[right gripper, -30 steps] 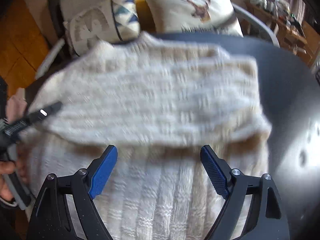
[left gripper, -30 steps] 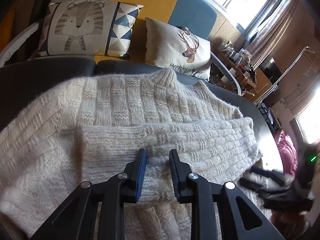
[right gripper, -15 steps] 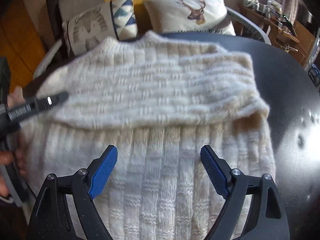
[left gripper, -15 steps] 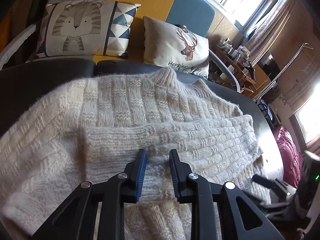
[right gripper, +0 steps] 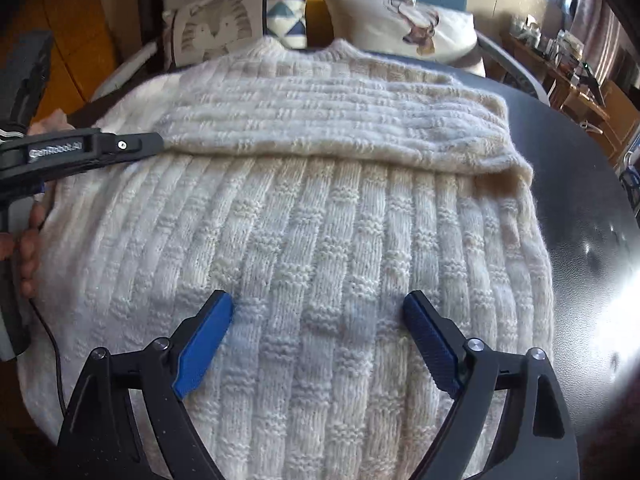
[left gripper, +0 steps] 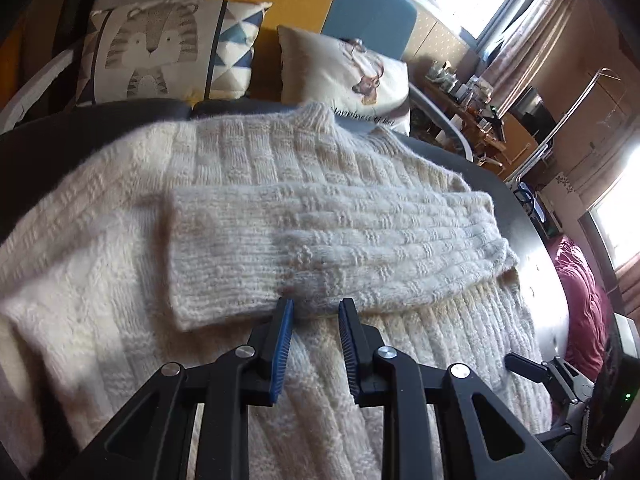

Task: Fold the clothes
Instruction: 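Release the sleeve with the left gripper and smooth the folded side with the right gripper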

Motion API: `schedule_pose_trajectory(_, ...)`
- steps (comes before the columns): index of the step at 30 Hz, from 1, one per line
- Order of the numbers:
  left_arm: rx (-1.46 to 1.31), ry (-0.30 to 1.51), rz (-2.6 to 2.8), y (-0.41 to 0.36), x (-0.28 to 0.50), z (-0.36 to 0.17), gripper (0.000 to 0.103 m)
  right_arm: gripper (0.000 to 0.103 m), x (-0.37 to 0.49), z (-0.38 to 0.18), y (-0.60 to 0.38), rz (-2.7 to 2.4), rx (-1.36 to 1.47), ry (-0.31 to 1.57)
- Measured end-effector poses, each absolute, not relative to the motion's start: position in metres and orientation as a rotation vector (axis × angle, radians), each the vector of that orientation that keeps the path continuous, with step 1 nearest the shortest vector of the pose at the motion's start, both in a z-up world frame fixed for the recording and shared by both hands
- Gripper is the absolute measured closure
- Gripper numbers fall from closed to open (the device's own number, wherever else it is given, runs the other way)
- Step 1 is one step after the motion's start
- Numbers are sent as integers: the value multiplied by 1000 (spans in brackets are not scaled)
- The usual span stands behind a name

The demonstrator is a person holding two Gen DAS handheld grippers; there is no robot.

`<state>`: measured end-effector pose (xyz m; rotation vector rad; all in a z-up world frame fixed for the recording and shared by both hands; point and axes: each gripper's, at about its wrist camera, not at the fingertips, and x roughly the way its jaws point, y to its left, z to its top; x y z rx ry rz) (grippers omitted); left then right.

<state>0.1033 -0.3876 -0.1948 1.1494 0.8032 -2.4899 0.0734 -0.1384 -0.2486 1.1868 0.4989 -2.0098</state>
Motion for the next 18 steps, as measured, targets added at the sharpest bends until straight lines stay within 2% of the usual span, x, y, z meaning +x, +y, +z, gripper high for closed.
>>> schedule_pose_trajectory(5,1183,824,-2464,-391,105,-186,80,12,74,-237,-132,-2020,1214,445)
schedule_pose_trajectory(11,1222,778,-2452,-381,117,-191,78,11,97,-251,-120,-2024,1148,493)
schedule_pose_trajectory(18,1138,842,-2460,-378,141,-178,78,11,99,-240,-105,-2037,1195,412)
